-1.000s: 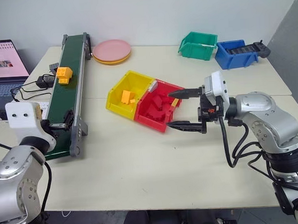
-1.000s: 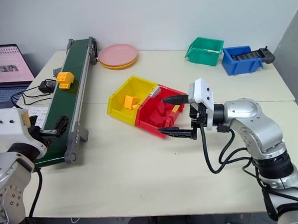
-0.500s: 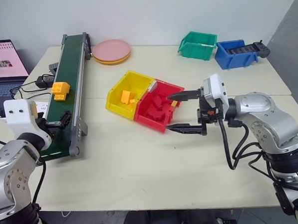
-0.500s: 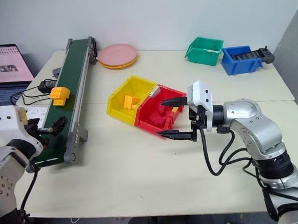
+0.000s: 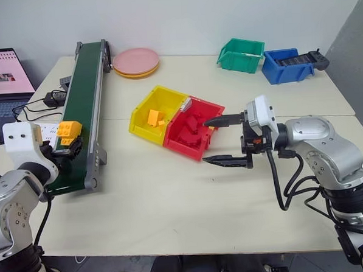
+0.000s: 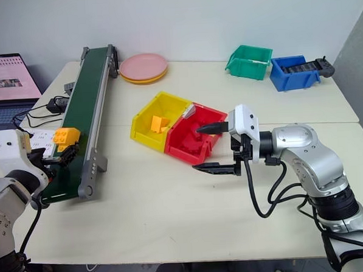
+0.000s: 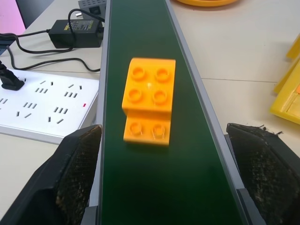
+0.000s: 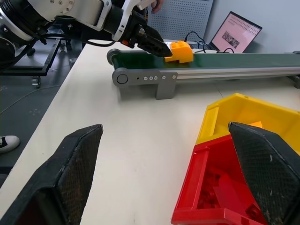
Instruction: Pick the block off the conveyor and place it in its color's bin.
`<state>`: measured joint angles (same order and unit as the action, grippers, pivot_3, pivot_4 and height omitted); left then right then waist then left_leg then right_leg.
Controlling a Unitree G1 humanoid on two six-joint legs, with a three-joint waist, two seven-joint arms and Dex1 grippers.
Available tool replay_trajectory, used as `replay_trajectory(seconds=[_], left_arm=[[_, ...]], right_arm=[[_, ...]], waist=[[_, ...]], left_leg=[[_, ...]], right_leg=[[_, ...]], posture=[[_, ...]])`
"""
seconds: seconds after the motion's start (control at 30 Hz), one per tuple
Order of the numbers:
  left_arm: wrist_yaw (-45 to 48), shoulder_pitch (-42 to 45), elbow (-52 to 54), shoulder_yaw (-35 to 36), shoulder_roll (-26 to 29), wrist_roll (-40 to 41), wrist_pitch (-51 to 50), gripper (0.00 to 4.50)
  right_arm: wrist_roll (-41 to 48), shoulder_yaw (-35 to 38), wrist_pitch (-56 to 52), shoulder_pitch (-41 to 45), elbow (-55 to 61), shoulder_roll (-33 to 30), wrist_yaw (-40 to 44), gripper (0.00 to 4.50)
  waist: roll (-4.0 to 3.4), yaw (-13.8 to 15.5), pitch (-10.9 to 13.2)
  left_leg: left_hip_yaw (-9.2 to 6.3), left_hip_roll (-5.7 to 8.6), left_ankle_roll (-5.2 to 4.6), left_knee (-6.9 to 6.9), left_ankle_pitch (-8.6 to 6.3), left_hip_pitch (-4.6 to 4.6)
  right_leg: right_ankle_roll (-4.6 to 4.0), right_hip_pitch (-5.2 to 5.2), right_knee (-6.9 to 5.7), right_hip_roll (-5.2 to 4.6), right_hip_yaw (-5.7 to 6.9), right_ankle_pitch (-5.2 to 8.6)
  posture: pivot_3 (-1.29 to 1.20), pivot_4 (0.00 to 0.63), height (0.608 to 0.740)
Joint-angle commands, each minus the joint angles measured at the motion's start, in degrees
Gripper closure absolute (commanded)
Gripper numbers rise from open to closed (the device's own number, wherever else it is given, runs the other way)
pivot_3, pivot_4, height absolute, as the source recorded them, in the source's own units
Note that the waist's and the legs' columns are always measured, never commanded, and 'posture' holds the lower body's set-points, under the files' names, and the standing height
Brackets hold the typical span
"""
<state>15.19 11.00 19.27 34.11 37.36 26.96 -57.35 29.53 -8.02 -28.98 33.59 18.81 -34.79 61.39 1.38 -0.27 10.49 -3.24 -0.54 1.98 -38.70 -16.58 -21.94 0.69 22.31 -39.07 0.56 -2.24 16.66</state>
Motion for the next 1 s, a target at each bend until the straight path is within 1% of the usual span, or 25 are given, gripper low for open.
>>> replay_trajectory(seconds=[0.03,0.1,0.2,0.23,0.4,0.5,0.63,0.7,0.77,0.83,0.9,1.0], left_arm=[[0.16,1.08,-0.34,1.57,0.89,0.86,-0.56,0.88],[0.29,0.37,-0.26,0.92,1.24,0.63,-0.91,1.19],[0.34,-0.86,1.00,0.37,0.96,0.71,-1.59,1.78],[-0.04,-1.31,1.82,0.27,0.52,0.70,-1.85,2.06],[-2.68,-3.54,8.27,-0.09,-2.42,1.26,-4.04,2.94],[-3.93,-2.50,11.91,0.87,-3.64,2.59,-6.17,2.95],[-3.98,2.84,14.44,0.80,-1.89,4.51,-8.67,2.95],[-3.15,6.04,14.73,-0.50,-1.05,5.98,-9.72,2.95],[-1.77,9.25,14.46,-2.86,0.03,7.23,-10.19,2.95],[-0.33,14.92,11.94,-7.06,-0.92,8.54,-9.18,2.95],[2.27,18.74,7.65,-13.75,-0.86,6.66,-5.71,2.95],[5.53,22.69,0.88,-20.99,-0.99,3.52,-0.50,2.95]], right_arm=[[0.49,0.93,1.04,0.16,2.37,-0.36,0.29,0.00],[0.62,1.02,0.82,0.12,2.71,-0.44,0.17,0.00],[0.70,1.16,0.60,0.07,3.03,-0.56,0.02,0.00],[0.76,1.25,0.49,0.10,3.10,-0.60,-0.03,0.00],[1.11,1.49,-0.04,0.72,2.94,-0.74,-0.11,0.00],[1.80,1.68,-0.52,1.41,2.83,-0.70,0.10,0.00],[2.61,1.97,-1.23,2.44,2.67,-1.07,0.42,0.00],[2.61,2.31,-1.42,2.74,2.55,-1.55,0.41,0.00],[2.64,2.90,-1.79,2.73,2.78,-2.20,0.13,0.00],[3.68,4.52,-3.46,2.05,4.61,-3.24,-1.22,0.00],[6.03,6.75,-6.08,1.47,7.88,-4.04,-3.28,0.00],[8.47,8.49,-9.76,1.76,11.00,-4.26,-6.69,0.00]], waist=[[0.00,0.00,0.00],[0.00,-0.01,0.00],[0.00,-0.01,0.00],[0.00,-0.01,0.00],[0.00,0.03,0.00],[0.00,0.06,0.00],[0.01,0.08,0.00],[0.01,0.12,0.00],[0.01,0.10,0.00],[0.02,0.34,0.01],[0.03,0.58,0.02],[0.03,0.23,0.02]], left_leg=[[0.00,0.00,0.00,0.00,0.00,0.00],[0.00,0.00,0.00,0.00,0.00,0.00],[0.00,0.00,0.00,0.00,0.00,0.00],[0.01,0.00,0.00,0.01,0.00,0.00],[0.01,0.02,0.00,0.01,0.00,-0.01],[0.00,0.02,0.00,0.01,0.00,-0.01],[-0.02,0.03,0.00,0.00,0.00,-0.01],[-0.02,0.04,0.00,0.01,0.00,-0.01],[0.00,0.04,0.01,0.01,0.00,-0.03],[-0.01,0.06,0.01,0.00,0.00,-0.06],[-0.06,0.10,0.02,-0.04,0.01,-0.10],[-0.01,0.12,0.02,-0.01,0.01,-0.07]], right_leg=[[0.00,0.00,0.00,0.00,0.00,0.00],[0.00,0.00,0.00,0.00,0.00,0.00],[0.00,0.00,0.01,0.00,0.00,0.00],[0.00,0.00,0.02,0.00,-0.01,0.00],[0.00,0.00,0.02,-0.06,-0.01,0.00],[0.00,0.00,0.03,-0.06,0.01,0.00],[0.00,-0.01,-0.01,-0.06,0.05,0.00],[0.00,-0.01,0.01,-0.05,0.06,0.00],[0.00,0.00,0.02,-0.05,0.04,0.00],[0.00,0.00,0.04,-0.05,0.05,0.00],[0.00,-0.02,0.04,-0.07,0.08,0.00],[0.01,-0.03,0.05,-0.08,0.02,0.00]], posture=[[0.00,0.150,0.740],[0.00,0.150,0.740],[0.00,0.150,0.740],[0.00,0.150,0.740],[0.00,0.150,0.740],[0.00,0.150,0.740],[0.00,0.150,0.740],[0.00,0.150,0.740],[0.00,0.150,0.740],[0.00,0.150,0.740],[0.00,0.150,0.740],[0.00,0.150,0.740]])
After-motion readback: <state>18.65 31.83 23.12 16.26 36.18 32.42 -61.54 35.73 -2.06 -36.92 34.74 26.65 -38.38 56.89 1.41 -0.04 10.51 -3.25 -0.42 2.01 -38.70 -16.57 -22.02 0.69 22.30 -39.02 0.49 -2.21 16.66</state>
